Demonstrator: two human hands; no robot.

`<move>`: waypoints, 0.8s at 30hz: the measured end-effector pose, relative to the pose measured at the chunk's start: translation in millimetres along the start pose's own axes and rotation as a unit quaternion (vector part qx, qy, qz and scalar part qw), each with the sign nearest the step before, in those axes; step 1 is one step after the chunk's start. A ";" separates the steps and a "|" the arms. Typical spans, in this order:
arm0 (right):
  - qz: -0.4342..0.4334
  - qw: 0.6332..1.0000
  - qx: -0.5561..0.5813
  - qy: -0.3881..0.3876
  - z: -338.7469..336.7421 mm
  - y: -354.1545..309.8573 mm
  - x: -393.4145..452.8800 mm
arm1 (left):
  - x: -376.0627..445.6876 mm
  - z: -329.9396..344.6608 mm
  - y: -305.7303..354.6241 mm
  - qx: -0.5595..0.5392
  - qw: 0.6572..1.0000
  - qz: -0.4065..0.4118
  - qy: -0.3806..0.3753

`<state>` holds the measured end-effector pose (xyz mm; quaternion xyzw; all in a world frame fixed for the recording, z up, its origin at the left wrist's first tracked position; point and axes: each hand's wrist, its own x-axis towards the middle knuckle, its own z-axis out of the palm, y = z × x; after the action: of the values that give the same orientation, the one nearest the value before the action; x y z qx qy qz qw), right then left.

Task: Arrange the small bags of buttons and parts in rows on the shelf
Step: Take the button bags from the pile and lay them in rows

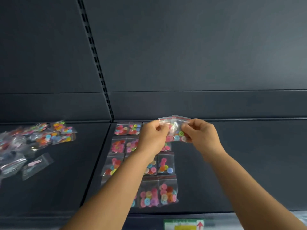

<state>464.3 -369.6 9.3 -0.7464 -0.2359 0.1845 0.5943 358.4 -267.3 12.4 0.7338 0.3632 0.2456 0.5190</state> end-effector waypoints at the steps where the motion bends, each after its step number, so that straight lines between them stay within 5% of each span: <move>1: 0.005 1.000 -0.020 0.014 -8.1 4.4 7.1 | 7.0 9.6 1.1 0.008 1.000 0.009 0.004; 13: 0.020 0.971 -0.235 0.037 -40.0 46.1 69.7 | 62.8 77.2 -13.5 0.221 0.973 0.071 0.015; 20: -0.031 0.942 -0.334 0.013 -35.8 48.9 74.8 | 61.2 79.5 -17.6 0.406 0.896 0.169 0.054; 24: -0.118 0.914 -0.385 -0.042 -37.6 51.8 64.2 | 55.3 73.8 -24.9 0.427 0.870 0.243 -0.046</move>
<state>544.8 -372.4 -32.4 -0.8758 -0.3995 0.0392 0.2679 439.9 -261.9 -37.1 0.9594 0.2184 0.1513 0.0951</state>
